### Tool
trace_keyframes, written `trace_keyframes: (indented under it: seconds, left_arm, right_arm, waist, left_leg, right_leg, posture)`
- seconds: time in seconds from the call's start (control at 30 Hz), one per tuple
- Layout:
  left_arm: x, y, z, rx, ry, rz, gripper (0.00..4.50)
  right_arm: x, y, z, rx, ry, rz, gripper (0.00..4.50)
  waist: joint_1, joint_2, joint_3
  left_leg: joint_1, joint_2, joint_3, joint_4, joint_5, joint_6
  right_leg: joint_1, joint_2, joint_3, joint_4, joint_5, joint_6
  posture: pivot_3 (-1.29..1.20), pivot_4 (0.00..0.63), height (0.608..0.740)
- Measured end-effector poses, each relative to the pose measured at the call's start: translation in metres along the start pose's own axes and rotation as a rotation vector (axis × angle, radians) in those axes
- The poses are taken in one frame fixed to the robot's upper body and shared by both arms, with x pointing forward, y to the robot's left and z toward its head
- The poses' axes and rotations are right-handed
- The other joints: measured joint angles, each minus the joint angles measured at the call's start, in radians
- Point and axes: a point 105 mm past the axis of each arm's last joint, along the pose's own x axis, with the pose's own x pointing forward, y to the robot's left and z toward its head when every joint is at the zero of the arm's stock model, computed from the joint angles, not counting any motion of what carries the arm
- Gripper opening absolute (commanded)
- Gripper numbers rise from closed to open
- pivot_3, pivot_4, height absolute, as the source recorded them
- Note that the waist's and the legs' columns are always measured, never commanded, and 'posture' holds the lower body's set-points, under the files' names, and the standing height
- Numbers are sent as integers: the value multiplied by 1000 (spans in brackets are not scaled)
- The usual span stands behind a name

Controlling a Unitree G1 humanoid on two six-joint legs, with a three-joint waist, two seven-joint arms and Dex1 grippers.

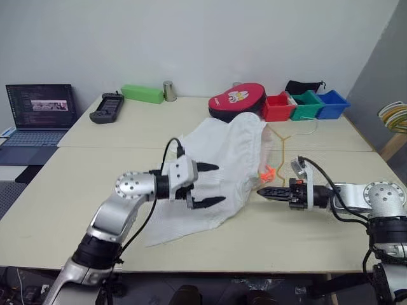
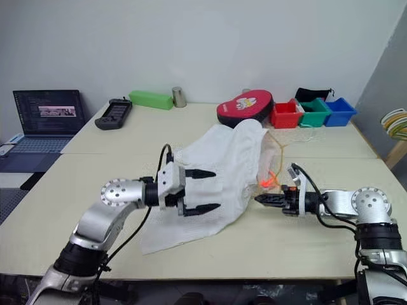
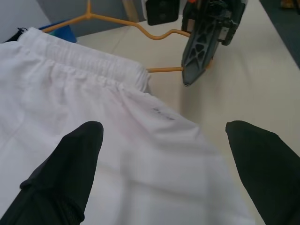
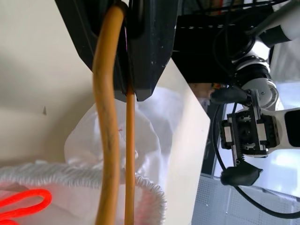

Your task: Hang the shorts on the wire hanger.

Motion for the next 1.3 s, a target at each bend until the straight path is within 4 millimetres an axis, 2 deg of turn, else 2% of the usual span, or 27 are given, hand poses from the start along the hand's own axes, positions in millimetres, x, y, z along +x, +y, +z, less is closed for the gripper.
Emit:
trace_keyframes:
  seconds: [0.17,0.3,0.47,0.6,0.67,0.93,1.07,1.2,1.3]
  left_arm:
    - [-2,6,-10,-18,21,17,4471]
    - [-2,6,-9,-6,17,18,4471]
    - [-2,5,-10,-5,19,17,4471]
    - [-1,3,-11,-1,20,12,4471]
    - [0,1,-11,3,18,9,4471]
    - [-1,-1,-14,1,25,11,4471]
    - [-1,-1,-15,2,27,11,4471]
    - [-2,2,-14,9,30,17,4471]
    - [-4,20,-6,4,28,44,4471]
  right_arm:
    - [-1,-17,-31,149,70,24,0]
    - [4,-21,-36,240,67,80,0]
    - [12,-37,-27,394,-7,96,0]
    - [10,-32,16,475,-143,158,0]
    - [8,-29,29,479,-183,172,0]
    - [17,-39,33,483,-189,101,0]
    - [19,-30,27,352,-126,57,0]
    - [24,-14,6,34,-11,-53,0]
    - [25,-1,-1,-207,49,-128,0]
  waist:
    - [2,0,0]
    - [0,0,-1]
    - [-5,-1,-3]
    - [-9,0,-4]
    - [-4,0,-4]
    - [3,0,-5]
    - [2,1,-5]
    - [3,2,-6]
    - [3,2,-6]
  left_leg:
    - [-4,4,-2,0,0,0]
    - [-3,2,2,0,0,0]
    - [1,0,4,0,0,0]
    - [3,1,6,0,0,0]
    - [3,2,5,0,0,0]
    - [1,3,5,0,0,0]
    - [1,3,4,0,0,0]
    - [0,4,1,0,0,0]
    - [-1,3,-2,2,0,0]
  right_leg:
    - [-3,-1,1,-1,0,0]
    - [0,-1,1,1,1,-2]
    - [1,1,2,2,1,-2]
    - [0,2,4,3,1,-2]
    - [0,2,3,3,1,-2]
    - [-1,3,3,4,1,-2]
    - [-1,3,2,4,1,-2]
    - [-3,3,0,5,1,-2]
    - [-3,4,-3,6,1,-2]
  posture:
    - [268,0,740]
    - [273,0,740]
    - [273,0,740]
    - [283,0,740]
    - [292,0,740]
    - [301,0,740]
    - [300,0,740]
    - [292,0,740]
    - [288,0,740]
